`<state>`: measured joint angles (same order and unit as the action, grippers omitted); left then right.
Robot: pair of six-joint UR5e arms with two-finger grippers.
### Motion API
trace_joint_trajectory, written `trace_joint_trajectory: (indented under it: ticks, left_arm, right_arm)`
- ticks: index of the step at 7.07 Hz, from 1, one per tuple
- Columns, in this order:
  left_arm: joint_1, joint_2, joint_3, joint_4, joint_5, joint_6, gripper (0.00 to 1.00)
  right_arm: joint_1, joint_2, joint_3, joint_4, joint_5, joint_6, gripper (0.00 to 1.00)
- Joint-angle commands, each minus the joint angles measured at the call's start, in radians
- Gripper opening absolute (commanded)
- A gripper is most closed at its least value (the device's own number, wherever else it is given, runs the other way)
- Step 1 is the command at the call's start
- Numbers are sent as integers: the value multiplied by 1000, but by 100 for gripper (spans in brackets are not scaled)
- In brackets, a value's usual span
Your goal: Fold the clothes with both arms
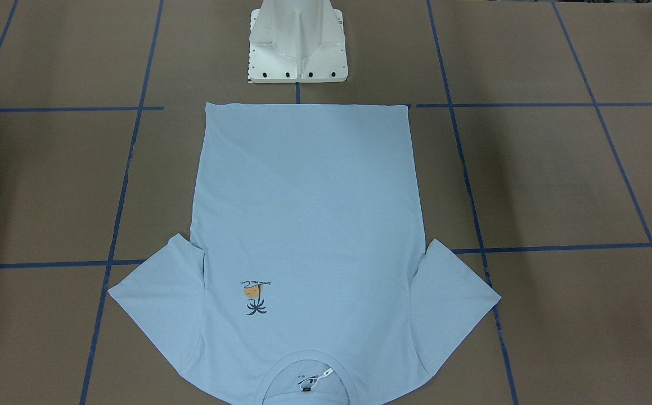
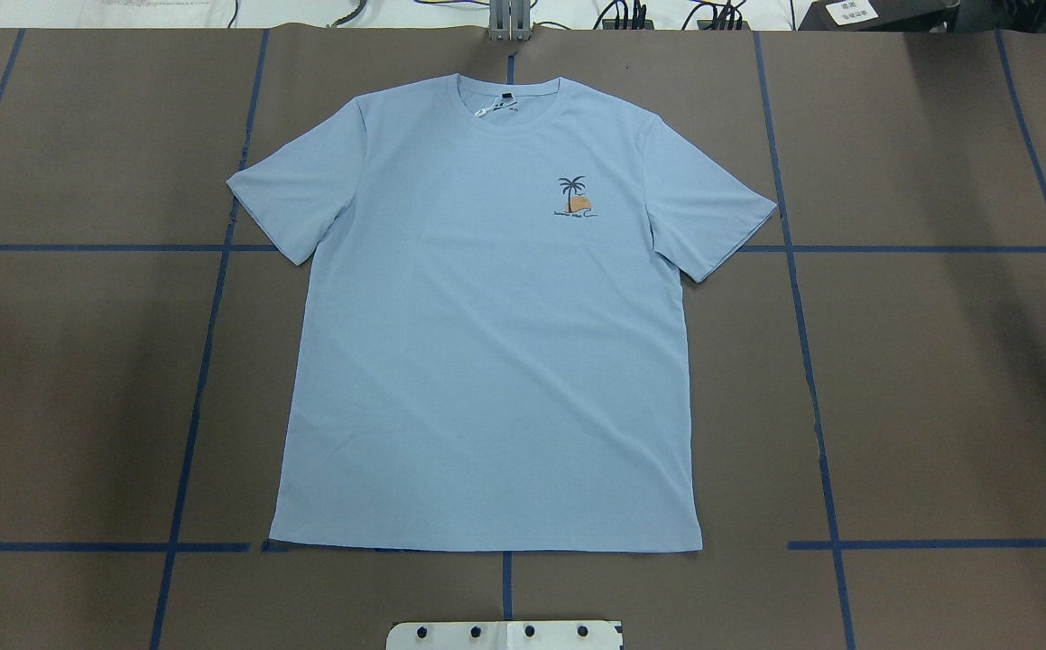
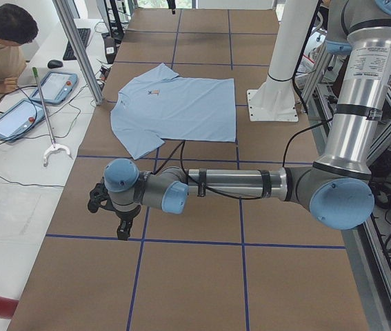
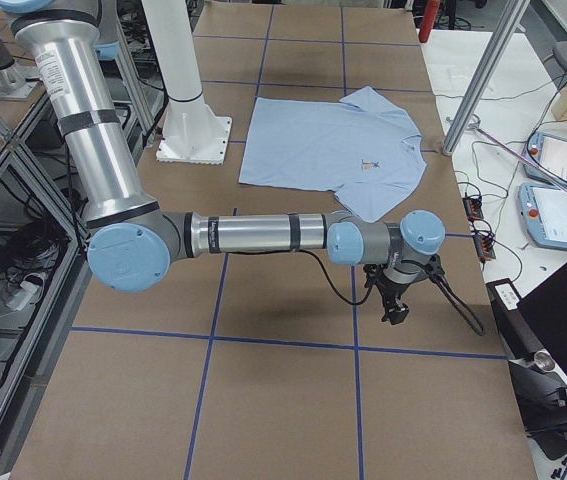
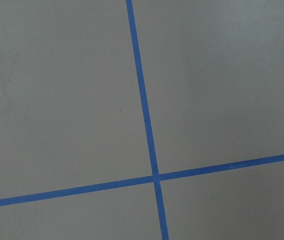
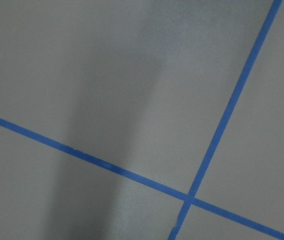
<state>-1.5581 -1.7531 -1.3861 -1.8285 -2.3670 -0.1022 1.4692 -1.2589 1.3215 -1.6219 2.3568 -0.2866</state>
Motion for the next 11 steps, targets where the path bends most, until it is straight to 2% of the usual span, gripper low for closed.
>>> trace_joint_trajectory:
  ticks: [1, 4, 5, 6, 7, 8, 9, 11]
  left_arm:
    - [4, 15, -22, -8, -4, -7, 100]
    - [22, 18, -44, -9, -12, -13, 100]
    - [24, 20, -41, -15, -53, -10, 100]
    - [23, 21, -33, -17, -142, -7, 100]
    - [26, 20, -34, -26, -191, -7, 100]
    - [51, 20, -37, -88, -193, -8, 100]
    - [67, 20, -37, -168, -202, -72, 100]
    - [189, 27, -106, -350, -204, -402, 100]
  right_arm:
    - [0, -42, 11, 64, 3, 44, 100]
    - [-6, -37, 13, 65, 4, 101, 100]
    - [-7, -28, 19, 63, 10, 128, 100]
    - [-26, -33, 30, 74, 7, 142, 100]
    - [-88, -40, 15, 136, 3, 142, 100]
    - [-96, -37, -43, 254, 3, 142, 100]
    - [-152, -21, -120, 343, 4, 147, 100]
    - [-269, 71, -128, 419, 1, 442, 100]
